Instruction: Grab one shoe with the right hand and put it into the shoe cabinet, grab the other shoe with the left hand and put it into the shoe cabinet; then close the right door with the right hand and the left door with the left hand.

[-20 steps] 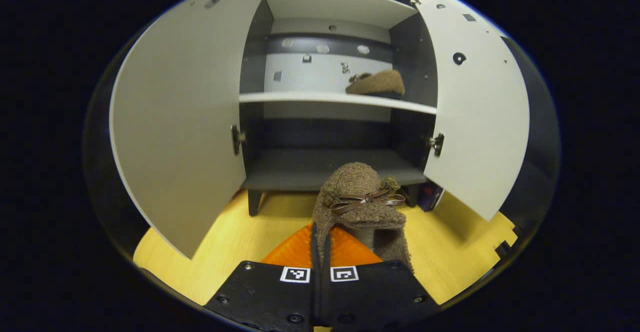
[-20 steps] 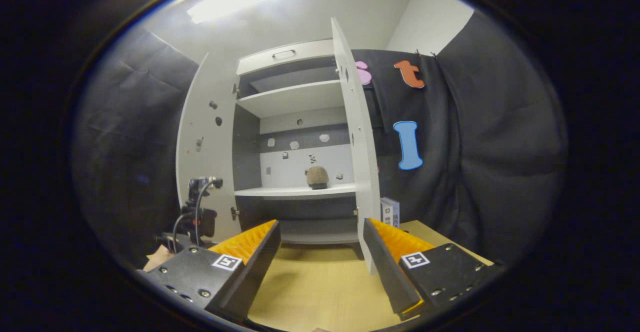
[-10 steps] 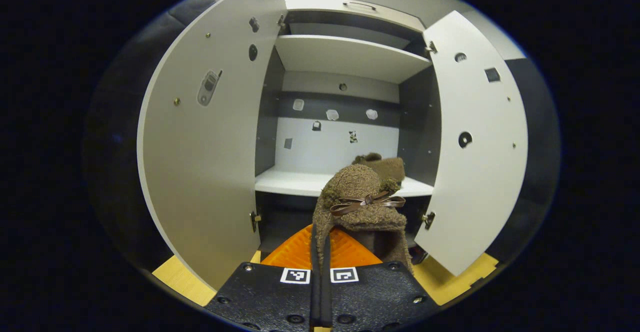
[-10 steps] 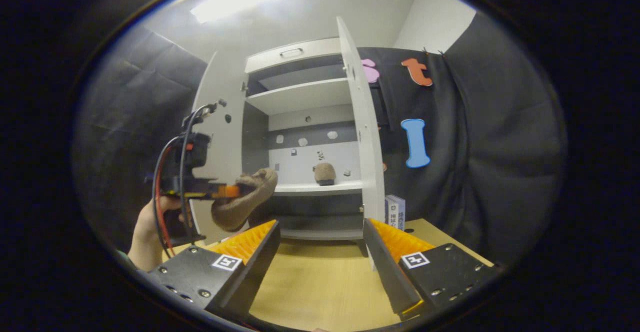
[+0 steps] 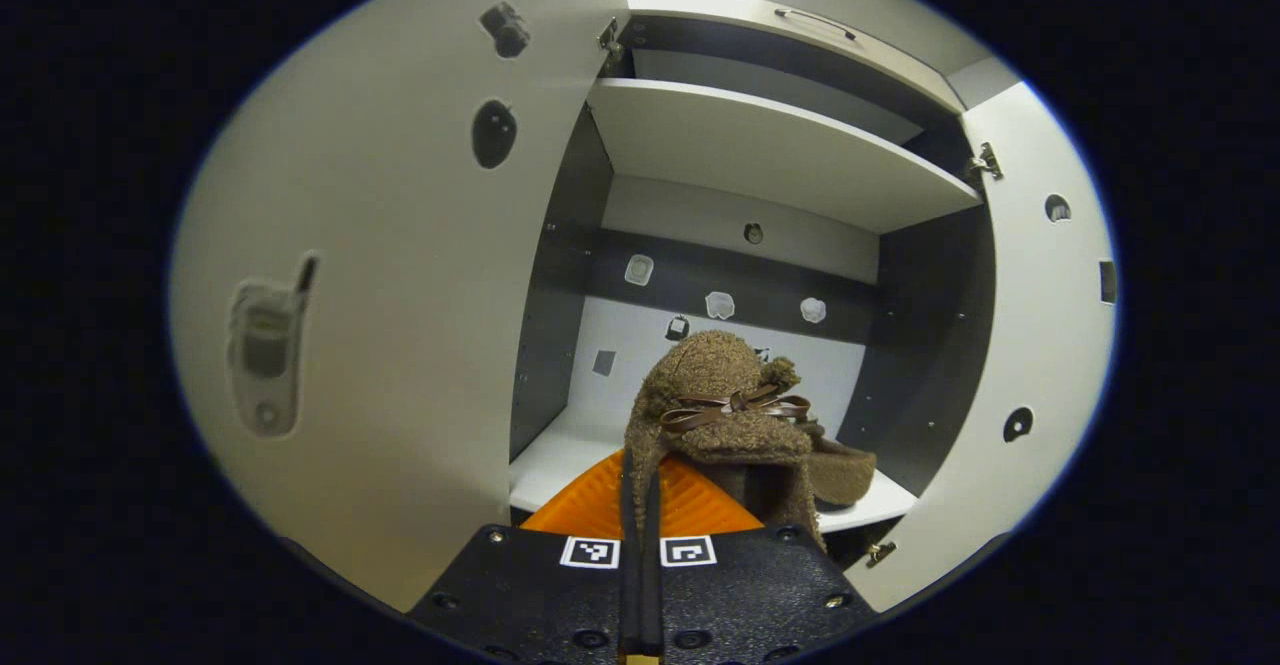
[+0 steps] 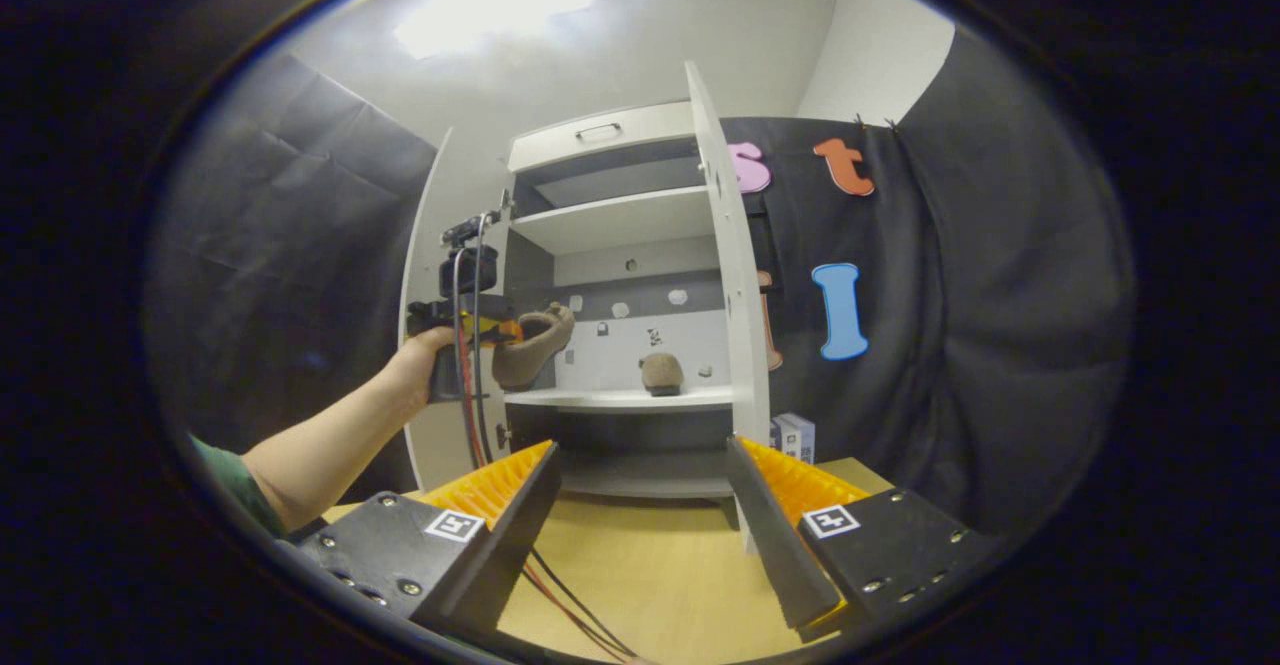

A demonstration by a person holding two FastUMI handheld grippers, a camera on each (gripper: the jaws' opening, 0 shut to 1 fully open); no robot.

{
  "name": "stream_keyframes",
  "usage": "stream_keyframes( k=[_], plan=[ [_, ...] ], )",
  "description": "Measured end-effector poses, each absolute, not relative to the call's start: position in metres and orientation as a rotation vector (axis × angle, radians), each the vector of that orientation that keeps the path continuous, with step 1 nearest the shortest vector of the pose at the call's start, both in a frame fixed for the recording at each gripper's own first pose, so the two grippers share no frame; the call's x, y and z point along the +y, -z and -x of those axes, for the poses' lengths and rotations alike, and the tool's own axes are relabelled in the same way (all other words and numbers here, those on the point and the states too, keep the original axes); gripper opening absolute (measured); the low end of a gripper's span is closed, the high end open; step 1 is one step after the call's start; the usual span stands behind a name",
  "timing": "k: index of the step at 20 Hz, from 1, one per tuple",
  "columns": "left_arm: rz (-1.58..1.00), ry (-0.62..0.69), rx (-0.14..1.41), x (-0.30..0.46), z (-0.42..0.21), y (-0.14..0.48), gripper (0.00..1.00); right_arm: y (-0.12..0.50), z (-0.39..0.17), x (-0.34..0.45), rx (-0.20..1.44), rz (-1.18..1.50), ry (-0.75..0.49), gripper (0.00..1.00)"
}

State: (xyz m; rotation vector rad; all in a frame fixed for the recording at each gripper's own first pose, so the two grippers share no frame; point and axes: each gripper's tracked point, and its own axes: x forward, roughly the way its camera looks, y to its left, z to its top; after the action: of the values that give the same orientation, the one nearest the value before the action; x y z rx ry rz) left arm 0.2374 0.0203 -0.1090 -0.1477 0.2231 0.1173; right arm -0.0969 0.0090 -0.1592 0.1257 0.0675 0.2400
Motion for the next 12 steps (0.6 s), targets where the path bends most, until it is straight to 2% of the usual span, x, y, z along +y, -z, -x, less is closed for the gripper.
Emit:
stream_keyframes(
  k=[5,12],
  plan=[
    [0.161,-0.056,0.266,-0.01,-0.312,0.131,0.0,0.156,0.094,0.004,0.062,-0.13,-0.231,1.0],
    [0.21,-0.126,0.406,0.0,-0.365,0.203,0.01,0.176,0.081,-0.008,0.11,-0.164,-0.206,1.0]
  ],
)
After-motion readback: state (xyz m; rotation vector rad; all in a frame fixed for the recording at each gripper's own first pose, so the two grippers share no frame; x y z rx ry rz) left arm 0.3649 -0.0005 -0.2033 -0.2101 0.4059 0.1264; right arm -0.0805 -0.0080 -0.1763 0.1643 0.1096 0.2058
